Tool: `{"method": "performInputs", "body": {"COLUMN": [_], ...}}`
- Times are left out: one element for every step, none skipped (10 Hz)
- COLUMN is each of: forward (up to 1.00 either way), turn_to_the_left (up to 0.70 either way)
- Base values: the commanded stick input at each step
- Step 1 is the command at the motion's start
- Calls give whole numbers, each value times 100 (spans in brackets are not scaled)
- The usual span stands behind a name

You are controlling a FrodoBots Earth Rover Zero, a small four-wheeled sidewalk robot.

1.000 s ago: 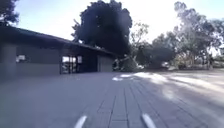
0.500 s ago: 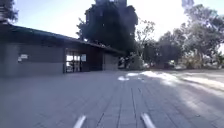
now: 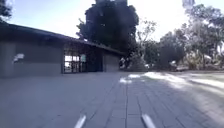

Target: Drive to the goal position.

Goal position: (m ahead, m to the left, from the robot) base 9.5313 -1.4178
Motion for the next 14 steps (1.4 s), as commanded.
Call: {"method": "performInputs", "body": {"forward": [100,100,100,100,100,100,100,100,100,100,100,100,100,100], "turn_to_the_left": [0,13,28,40,40,0,0,0,0,0,0,0,2,9]}}
